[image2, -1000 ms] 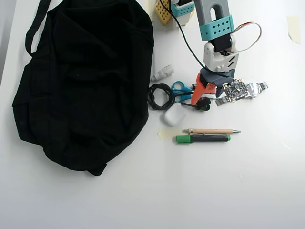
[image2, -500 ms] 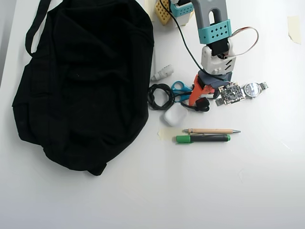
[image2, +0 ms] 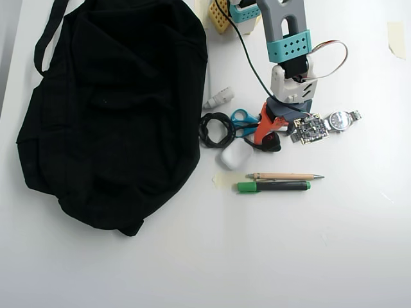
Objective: Put the black bike light into the black bag
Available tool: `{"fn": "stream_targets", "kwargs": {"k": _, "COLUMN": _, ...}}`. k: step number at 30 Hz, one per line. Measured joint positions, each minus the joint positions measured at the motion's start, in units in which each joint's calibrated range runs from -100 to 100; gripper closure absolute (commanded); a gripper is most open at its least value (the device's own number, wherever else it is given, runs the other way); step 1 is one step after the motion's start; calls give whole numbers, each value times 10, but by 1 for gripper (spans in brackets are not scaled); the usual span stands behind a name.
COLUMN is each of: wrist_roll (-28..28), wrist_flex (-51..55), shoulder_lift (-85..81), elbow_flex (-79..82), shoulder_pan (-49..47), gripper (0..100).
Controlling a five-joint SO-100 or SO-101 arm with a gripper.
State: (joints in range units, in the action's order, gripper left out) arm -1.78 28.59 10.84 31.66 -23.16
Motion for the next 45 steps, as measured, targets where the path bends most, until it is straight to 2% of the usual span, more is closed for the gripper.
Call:
{"fn": "stream_targets", "kwargs": {"k": 15, "wrist_roll": 0, "wrist_flex": -40, "shoulder_lift": 1, "elbow_flex": 0, "shoulder_pan": 14, "gripper": 74}}
{"fn": "stream_targets", "kwargs": {"k": 24, "wrist_roll": 0, "wrist_flex": -84, "shoulder_lift": 1, "elbow_flex": 1, "shoulder_pan": 26, "gripper": 98}}
{"fn": "stream_targets", "kwargs": {"k": 40, "wrist_roll": 0, "wrist_flex": -110, "shoulder_lift": -6, "elbow_flex": 1, "shoulder_pan": 23, "gripper": 98}}
{"fn": "stream_targets", "kwargs": {"k": 45, "wrist_roll": -9, "wrist_flex": -3, "shoulder_lift": -84, "elbow_flex": 1, "shoulder_pan": 38, "gripper": 98}}
